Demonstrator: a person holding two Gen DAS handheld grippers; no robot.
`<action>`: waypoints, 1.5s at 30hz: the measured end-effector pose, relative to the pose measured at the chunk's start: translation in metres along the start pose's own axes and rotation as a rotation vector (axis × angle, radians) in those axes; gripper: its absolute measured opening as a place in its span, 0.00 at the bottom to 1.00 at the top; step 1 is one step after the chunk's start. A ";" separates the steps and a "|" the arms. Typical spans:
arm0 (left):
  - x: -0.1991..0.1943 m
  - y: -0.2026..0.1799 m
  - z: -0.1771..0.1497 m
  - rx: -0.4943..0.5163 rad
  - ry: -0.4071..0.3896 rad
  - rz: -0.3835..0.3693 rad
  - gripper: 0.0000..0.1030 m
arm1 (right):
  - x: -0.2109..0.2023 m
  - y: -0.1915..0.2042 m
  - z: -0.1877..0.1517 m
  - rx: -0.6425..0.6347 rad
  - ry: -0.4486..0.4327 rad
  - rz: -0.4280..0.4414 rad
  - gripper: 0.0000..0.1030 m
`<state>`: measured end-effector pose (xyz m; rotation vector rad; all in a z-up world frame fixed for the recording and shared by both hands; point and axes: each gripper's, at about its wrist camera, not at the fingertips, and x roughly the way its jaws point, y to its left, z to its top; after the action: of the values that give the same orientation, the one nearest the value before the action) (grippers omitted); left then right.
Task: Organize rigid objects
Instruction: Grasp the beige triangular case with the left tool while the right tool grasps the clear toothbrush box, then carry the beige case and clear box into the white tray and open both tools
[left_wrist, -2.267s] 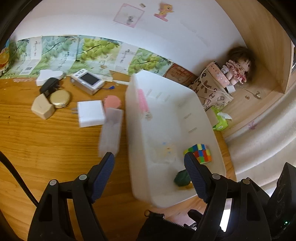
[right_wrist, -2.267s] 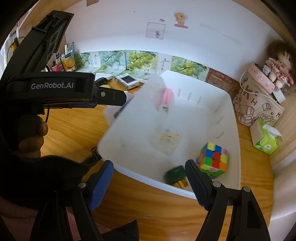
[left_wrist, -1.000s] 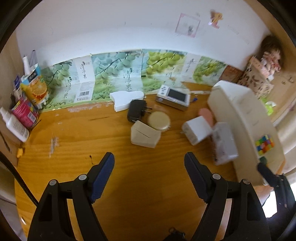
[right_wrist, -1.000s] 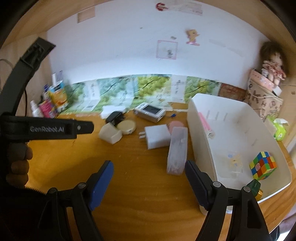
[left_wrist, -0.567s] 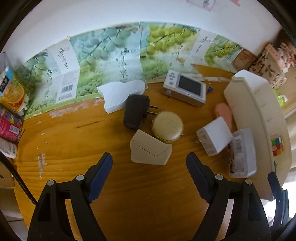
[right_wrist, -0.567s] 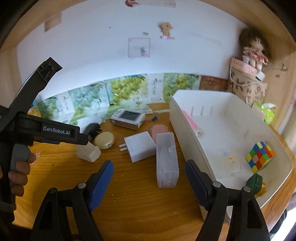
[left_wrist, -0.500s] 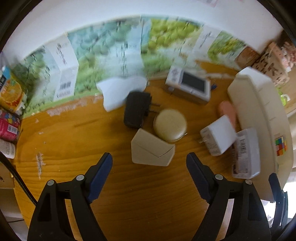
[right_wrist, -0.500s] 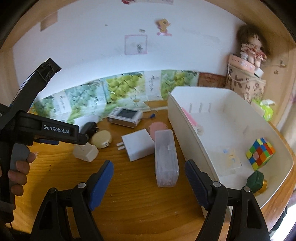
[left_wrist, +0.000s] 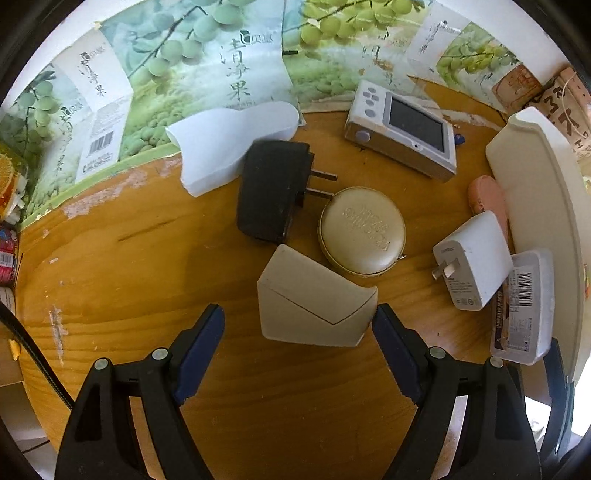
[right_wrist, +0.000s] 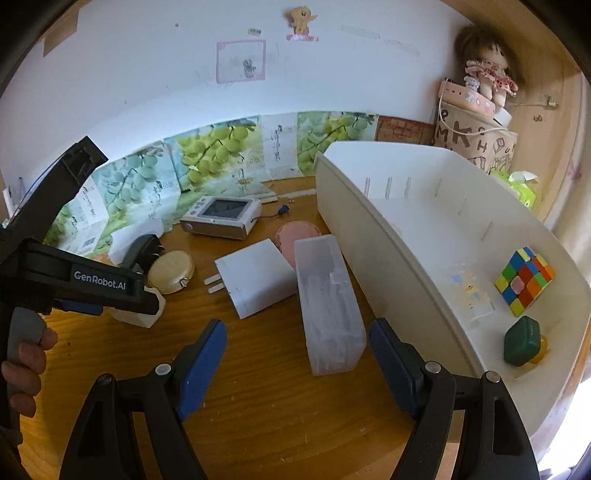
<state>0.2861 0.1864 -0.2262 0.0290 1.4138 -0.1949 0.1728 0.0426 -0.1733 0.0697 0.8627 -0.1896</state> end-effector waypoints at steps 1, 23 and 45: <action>0.001 0.000 0.000 0.000 0.002 -0.001 0.82 | 0.002 0.001 0.000 -0.003 0.003 -0.005 0.78; 0.017 -0.027 0.014 0.076 -0.061 0.071 0.80 | 0.040 0.001 0.003 -0.036 0.073 -0.056 0.53; 0.005 -0.009 -0.010 0.069 -0.006 0.036 0.64 | 0.040 -0.004 0.002 -0.032 0.168 -0.050 0.36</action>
<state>0.2754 0.1787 -0.2325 0.1105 1.3991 -0.2130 0.1989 0.0330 -0.2020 0.0343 1.0350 -0.2188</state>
